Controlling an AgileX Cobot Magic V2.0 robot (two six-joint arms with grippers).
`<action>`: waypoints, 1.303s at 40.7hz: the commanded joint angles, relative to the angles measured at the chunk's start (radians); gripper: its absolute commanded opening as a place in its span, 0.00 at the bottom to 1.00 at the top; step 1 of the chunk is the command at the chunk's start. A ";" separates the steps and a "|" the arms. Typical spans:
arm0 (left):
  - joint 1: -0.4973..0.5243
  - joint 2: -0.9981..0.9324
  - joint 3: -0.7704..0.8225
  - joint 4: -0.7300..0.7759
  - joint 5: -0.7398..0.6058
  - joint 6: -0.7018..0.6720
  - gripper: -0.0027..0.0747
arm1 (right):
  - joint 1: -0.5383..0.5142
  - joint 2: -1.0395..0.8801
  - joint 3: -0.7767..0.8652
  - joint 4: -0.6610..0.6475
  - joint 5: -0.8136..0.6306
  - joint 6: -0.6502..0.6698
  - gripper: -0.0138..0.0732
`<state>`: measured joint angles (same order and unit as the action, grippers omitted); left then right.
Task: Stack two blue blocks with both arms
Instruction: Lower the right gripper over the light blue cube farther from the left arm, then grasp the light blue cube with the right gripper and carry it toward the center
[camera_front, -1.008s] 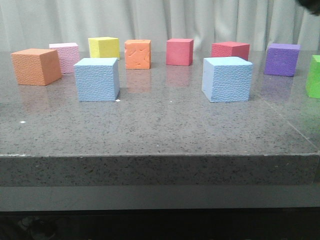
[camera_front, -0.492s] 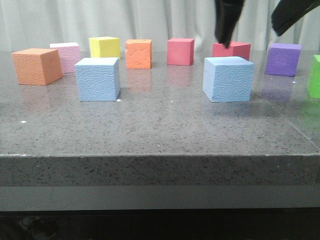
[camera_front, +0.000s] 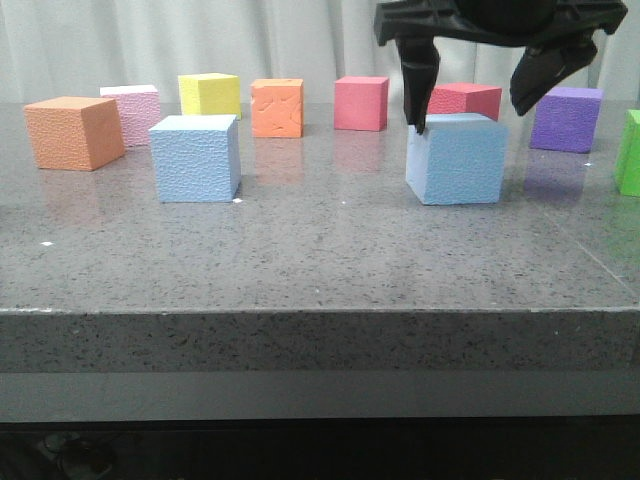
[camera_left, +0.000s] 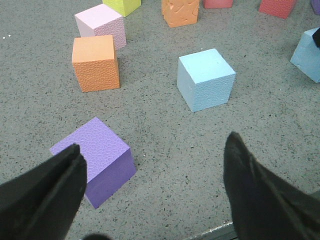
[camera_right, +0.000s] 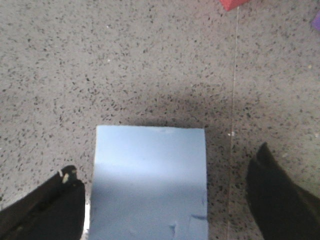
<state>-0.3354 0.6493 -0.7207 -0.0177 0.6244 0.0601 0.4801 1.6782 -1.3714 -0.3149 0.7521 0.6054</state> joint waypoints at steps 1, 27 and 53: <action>-0.009 0.005 -0.034 0.000 -0.072 -0.004 0.75 | -0.009 -0.017 -0.038 0.005 -0.072 0.002 0.91; -0.009 0.005 -0.034 0.000 -0.072 -0.004 0.75 | -0.011 0.003 -0.038 0.111 -0.072 -0.132 0.57; -0.009 0.005 -0.034 0.000 -0.068 -0.004 0.75 | -0.021 0.140 -0.349 0.665 0.241 -1.418 0.57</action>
<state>-0.3354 0.6493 -0.7207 -0.0161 0.6244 0.0601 0.4643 1.8416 -1.6651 0.2662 0.9894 -0.6414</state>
